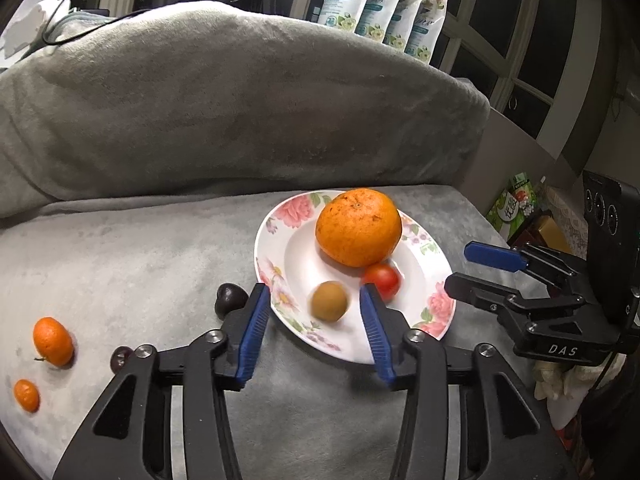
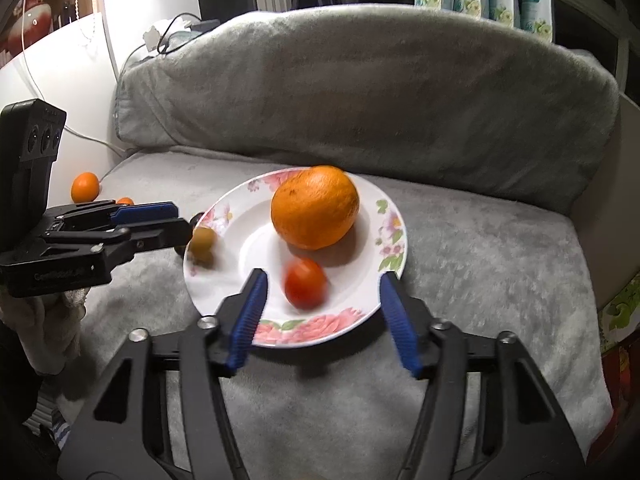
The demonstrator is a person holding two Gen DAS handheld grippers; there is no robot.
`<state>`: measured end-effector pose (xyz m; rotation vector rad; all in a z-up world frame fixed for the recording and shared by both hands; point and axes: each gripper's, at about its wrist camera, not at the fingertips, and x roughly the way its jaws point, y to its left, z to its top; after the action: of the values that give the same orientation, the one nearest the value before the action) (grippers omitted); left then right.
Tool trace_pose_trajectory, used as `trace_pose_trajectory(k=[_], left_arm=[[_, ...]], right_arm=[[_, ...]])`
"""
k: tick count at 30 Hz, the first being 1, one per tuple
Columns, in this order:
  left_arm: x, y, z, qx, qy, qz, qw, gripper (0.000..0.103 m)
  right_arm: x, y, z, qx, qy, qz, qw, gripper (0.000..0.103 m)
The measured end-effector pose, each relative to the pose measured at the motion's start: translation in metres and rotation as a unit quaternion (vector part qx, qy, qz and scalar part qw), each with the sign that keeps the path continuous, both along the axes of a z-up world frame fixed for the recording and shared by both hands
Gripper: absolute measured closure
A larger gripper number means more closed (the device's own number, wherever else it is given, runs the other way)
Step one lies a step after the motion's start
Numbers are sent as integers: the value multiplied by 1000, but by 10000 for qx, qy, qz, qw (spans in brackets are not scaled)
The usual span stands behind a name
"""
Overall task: Organize fruits
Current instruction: 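Open both grippers over the plate, releasing tomato and brown fruit, then move the right gripper to the dark plum while the left gripper approaches a small orange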
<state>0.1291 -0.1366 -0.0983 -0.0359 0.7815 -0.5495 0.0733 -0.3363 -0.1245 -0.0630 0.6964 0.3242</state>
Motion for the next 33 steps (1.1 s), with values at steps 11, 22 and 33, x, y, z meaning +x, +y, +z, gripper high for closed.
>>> trace_pose_trajectory(k=[11,22,33], left_arm=[[-10,-5,4,318,-290,67,9991,27],[-21,6,13,414,-439,253,9979,26],[-29,40,23,468,-580,585,9955,26]], right_arm=[[-2,-11,11,166,-189,-257,9994,11],[-8,-3,23,216,-295,-238,9990,7],[-15,19,39,229,-474,-10,9986,7]])
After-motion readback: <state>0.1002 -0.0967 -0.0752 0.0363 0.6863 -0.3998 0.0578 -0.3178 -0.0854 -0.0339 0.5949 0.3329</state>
